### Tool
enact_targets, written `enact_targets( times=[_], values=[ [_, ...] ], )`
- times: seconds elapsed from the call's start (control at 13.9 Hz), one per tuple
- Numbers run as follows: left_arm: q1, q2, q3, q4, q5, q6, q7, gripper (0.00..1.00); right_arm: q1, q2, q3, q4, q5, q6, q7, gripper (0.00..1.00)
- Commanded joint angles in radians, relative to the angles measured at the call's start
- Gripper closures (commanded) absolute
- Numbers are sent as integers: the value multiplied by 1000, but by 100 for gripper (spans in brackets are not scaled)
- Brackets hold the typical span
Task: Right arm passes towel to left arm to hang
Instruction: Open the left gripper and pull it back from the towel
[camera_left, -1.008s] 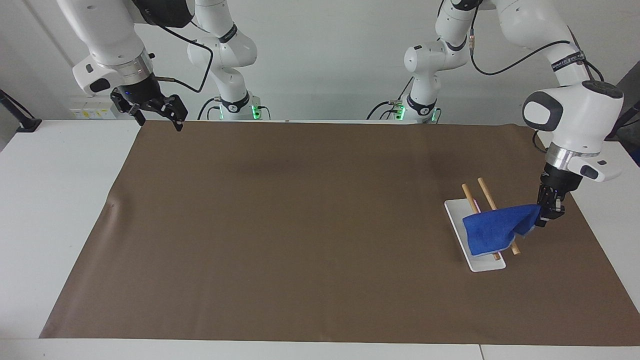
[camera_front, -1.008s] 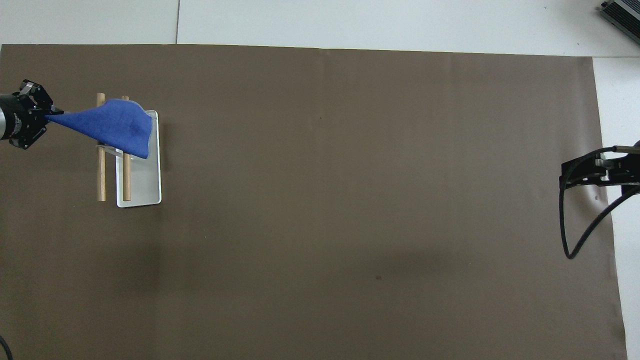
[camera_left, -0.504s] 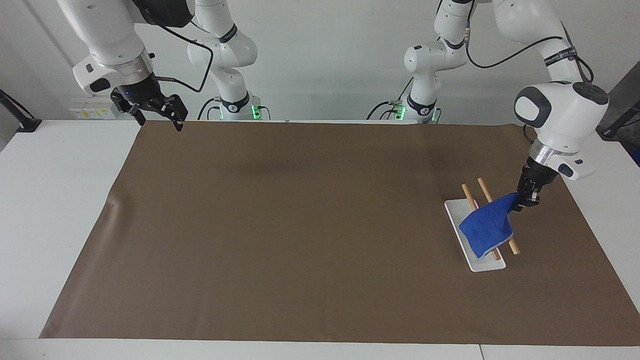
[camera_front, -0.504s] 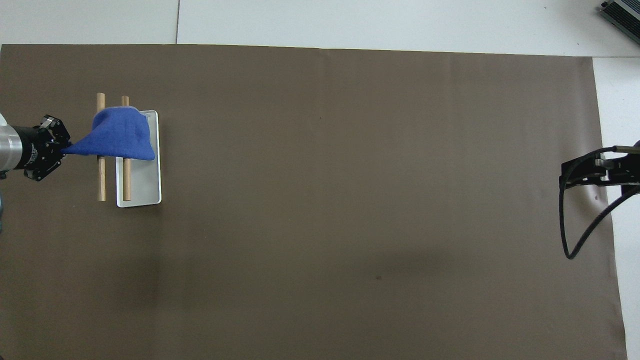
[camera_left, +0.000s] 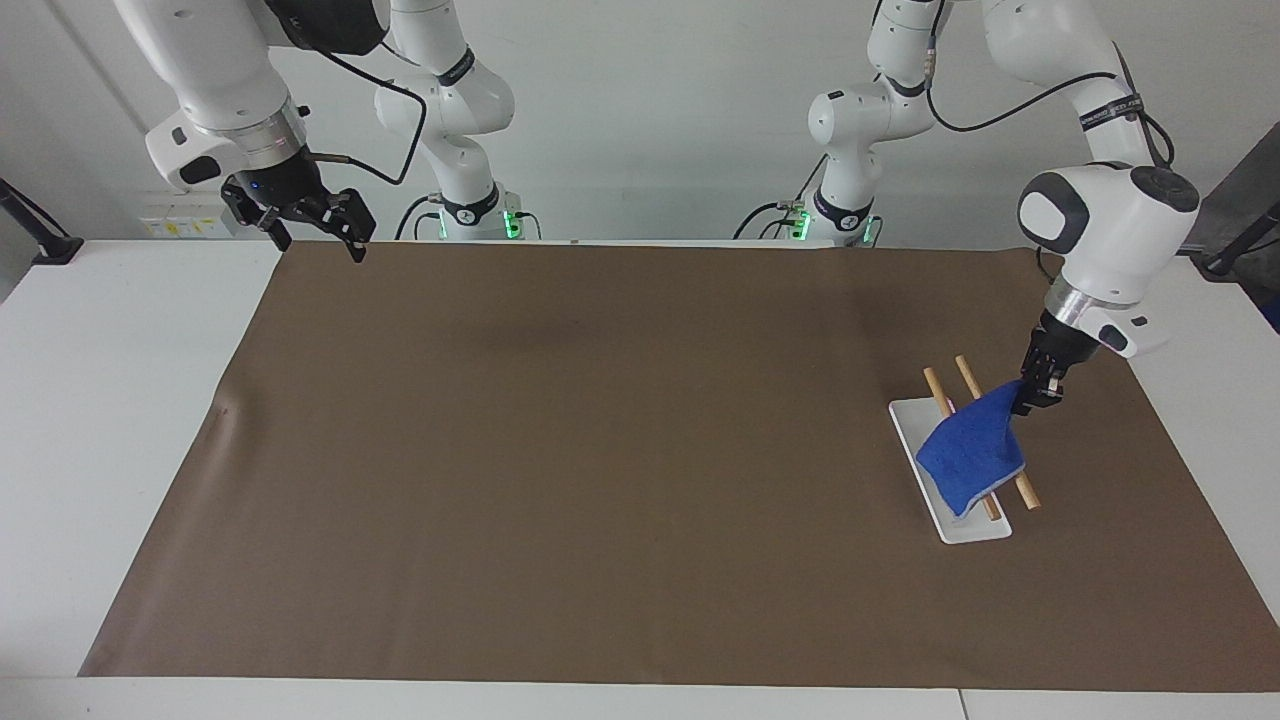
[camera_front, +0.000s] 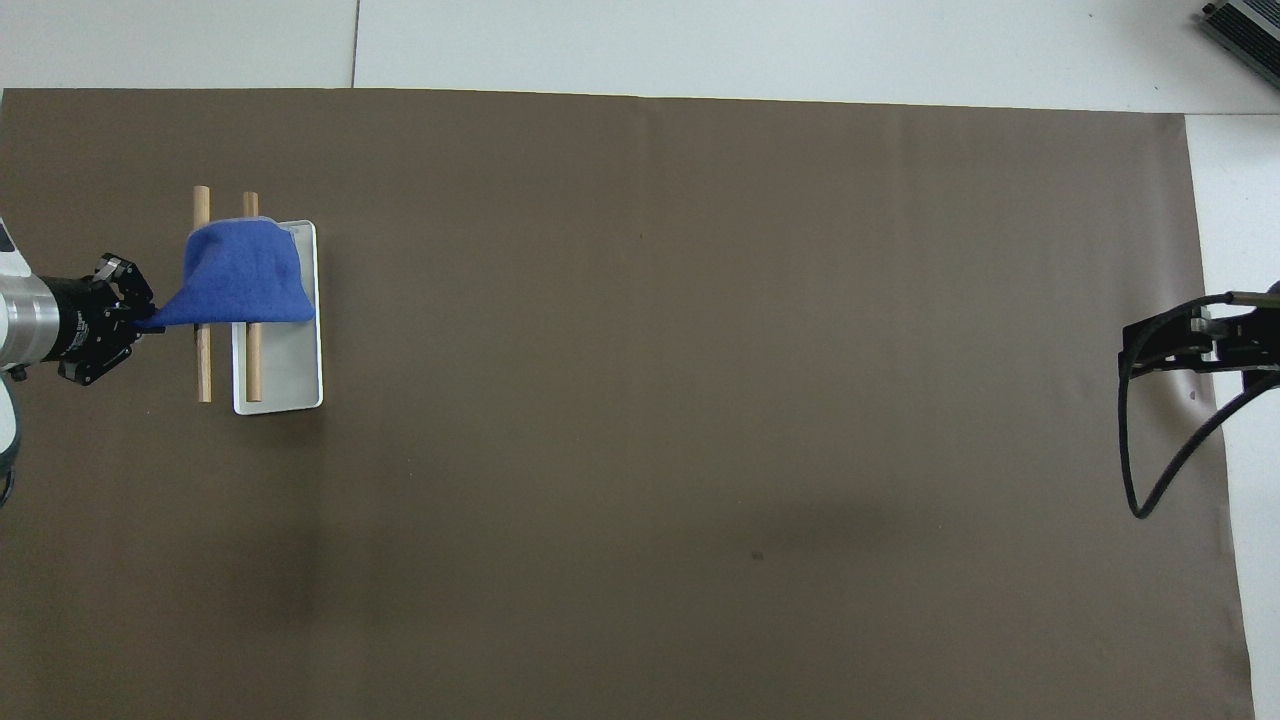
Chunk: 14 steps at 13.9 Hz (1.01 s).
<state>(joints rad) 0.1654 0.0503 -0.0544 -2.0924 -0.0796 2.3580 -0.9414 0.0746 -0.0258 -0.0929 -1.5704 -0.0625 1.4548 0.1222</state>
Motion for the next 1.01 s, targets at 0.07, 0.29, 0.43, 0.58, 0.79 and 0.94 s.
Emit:
enact_targets(
  times=[0.07, 0.29, 0.43, 0.58, 0.79, 0.94],
  values=[
    [11, -33, 11, -44, -17, 47, 24, 46, -10, -26, 1, -33, 20, 21, -30, 0],
    [11, -27, 42, -41, -12, 87, 24, 29, -10, -26, 1, -33, 20, 21, -30, 0],
    [11, -23, 56, -35, -11, 99, 24, 25, -10, -26, 1, -28, 20, 21, -32, 0],
    [13, -17, 62, -20, -11, 153, 18, 19, 2, -29, 7, -25, 20, 16, -30, 0],
    [13, 37, 73, 93, -23, 176, -25, 17, -9, -31, 5, -25, 20, 13, -30, 0],
    [11, 66, 70, 147, -23, 176, -65, 17, -10, -31, 1, -25, 20, 12, -30, 0]
  ],
)
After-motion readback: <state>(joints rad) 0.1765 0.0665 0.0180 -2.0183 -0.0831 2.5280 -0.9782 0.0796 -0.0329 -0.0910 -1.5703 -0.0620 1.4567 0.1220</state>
